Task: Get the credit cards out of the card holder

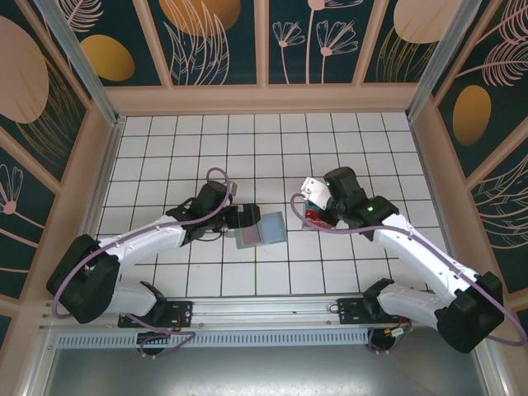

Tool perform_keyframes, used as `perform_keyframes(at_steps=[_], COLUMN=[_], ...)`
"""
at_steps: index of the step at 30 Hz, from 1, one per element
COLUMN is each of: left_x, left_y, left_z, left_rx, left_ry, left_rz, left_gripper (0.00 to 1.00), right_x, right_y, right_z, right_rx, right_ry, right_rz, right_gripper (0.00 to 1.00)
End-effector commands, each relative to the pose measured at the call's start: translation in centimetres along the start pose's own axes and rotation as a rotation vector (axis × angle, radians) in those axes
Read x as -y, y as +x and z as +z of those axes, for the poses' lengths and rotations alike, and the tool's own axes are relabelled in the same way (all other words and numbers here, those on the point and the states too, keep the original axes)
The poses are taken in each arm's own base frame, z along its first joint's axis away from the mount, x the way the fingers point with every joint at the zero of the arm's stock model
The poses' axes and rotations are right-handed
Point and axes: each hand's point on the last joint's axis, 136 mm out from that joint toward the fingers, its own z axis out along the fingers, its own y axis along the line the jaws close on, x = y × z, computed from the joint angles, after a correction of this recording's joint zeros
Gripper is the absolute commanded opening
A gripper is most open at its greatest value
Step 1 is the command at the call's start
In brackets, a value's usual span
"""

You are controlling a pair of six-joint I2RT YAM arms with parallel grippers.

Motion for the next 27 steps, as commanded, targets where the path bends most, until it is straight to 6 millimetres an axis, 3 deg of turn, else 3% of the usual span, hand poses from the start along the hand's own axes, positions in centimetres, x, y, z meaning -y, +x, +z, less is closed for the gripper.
perform_keyframes(at_steps=[1,11,27], left_x=[0.0,-0.4,-0.8], left_y=[-0.6,-0.4,0.0], left_z=[-0.2,-0.3,-0.4], left_rx=[0.030,0.030,0.027], left_ry=[-0.003,-0.016,-0.023], left_rz=[0.019,0.012,0.004], left_gripper=[0.99,0.99,0.99], right_x=[0.2,-0.8,-1.4], right_y=[1.9,2.6,3.5], right_z=[1.1,3.4,5.0], right_rx=[-0.083,-0.085,-0.094], right_ry=[0.039,0.038,0.049], right_rz=[-0.154,-0.200,-0.259], right_gripper=[0.00,0.00,0.00])
